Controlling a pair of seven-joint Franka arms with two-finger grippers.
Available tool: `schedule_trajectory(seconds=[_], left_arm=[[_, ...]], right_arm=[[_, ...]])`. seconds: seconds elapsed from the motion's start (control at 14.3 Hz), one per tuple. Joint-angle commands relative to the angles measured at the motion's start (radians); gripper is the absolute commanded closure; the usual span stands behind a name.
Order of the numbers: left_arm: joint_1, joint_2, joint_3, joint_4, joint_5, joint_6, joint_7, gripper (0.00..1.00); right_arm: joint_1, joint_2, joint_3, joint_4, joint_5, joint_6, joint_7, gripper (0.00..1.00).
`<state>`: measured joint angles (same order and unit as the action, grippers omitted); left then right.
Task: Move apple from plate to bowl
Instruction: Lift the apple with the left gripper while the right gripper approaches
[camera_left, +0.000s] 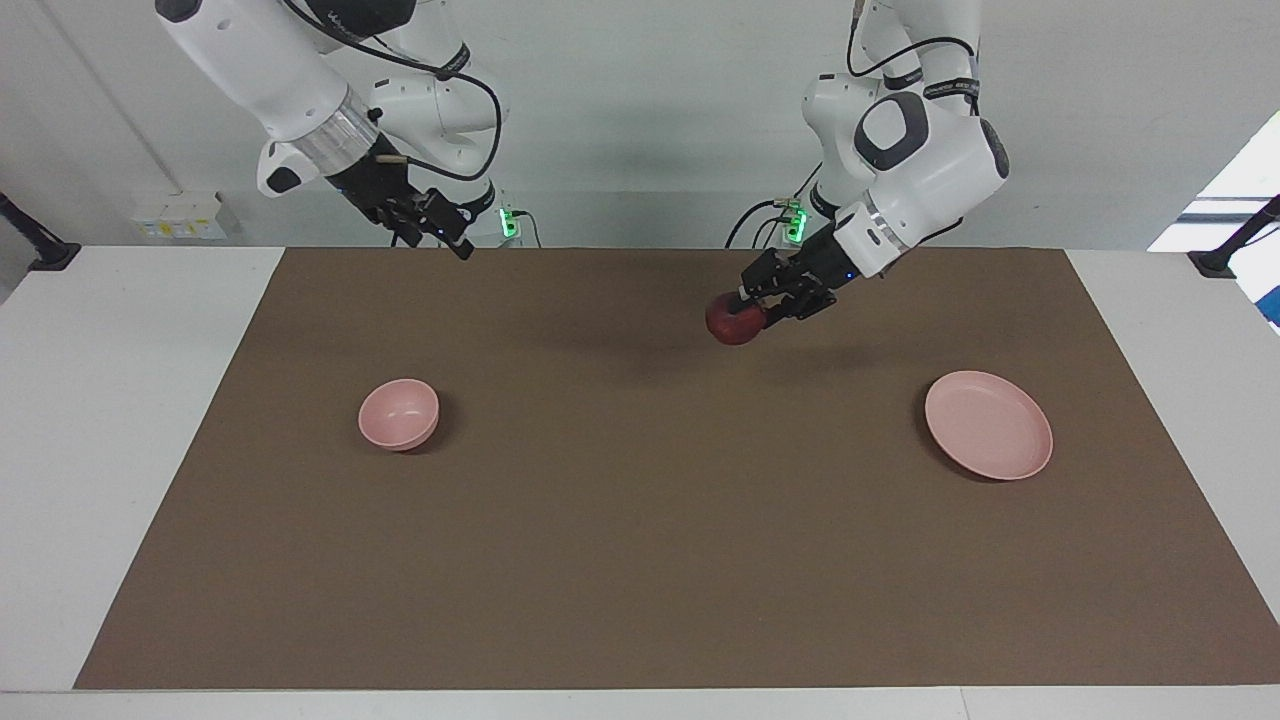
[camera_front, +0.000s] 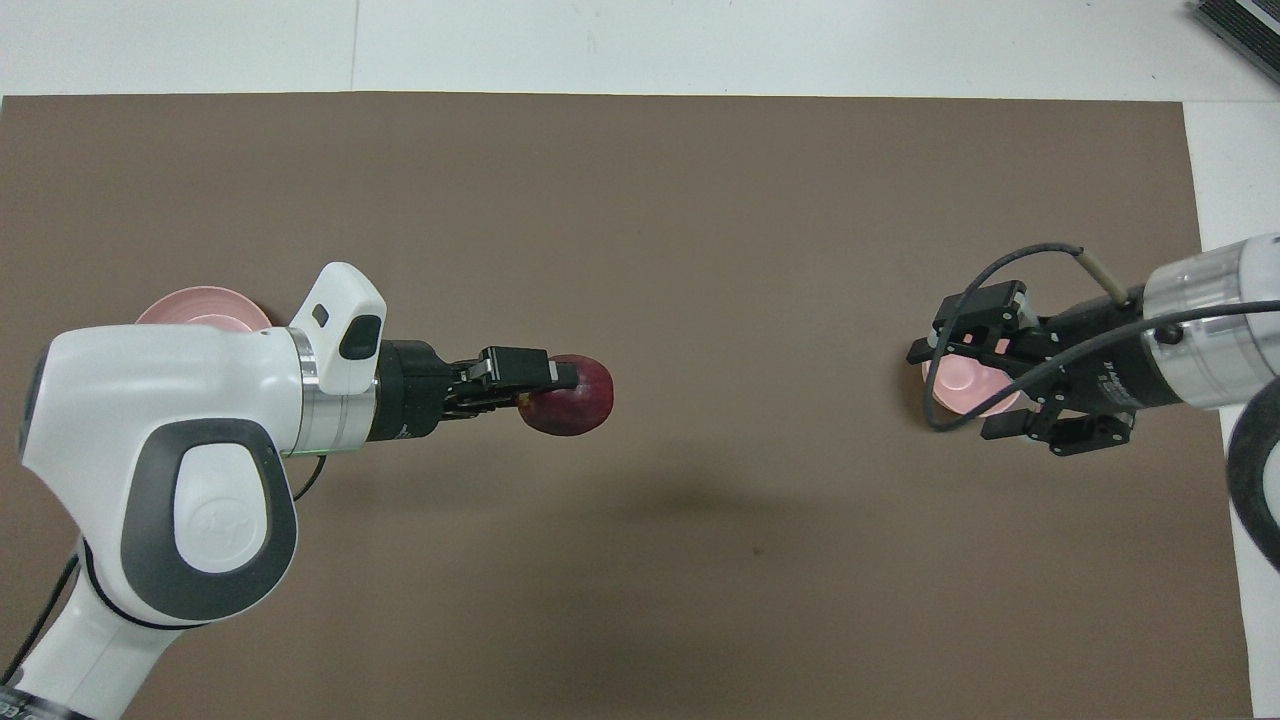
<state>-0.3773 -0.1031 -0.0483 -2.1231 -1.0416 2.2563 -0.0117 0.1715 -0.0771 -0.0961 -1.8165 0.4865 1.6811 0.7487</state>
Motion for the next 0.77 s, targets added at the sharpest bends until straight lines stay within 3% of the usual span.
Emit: schedule_trajectory(seconds=[0.0, 0.49, 0.7], left_arm=[[-0.012, -0.009, -0.057, 0.002, -0.099, 0.122, -0.014, 1.0], [-0.012, -0.007, -0.179, 0.002, -0.262, 0.342, -0.008, 1.0], [-0.012, -0.009, -0.183, 0.002, -0.27, 0.353, -0.007, 1.0]], right_arm=[[0.035, 0.017, 0.001, -0.037, 0.09, 0.093, 0.153, 0.0], [0.114, 0.095, 0.004, -0.021, 0.262, 0.247, 0.411, 0.0], [0.153, 0.112, 0.007, -0.017, 0.288, 0.265, 0.451, 0.0]])
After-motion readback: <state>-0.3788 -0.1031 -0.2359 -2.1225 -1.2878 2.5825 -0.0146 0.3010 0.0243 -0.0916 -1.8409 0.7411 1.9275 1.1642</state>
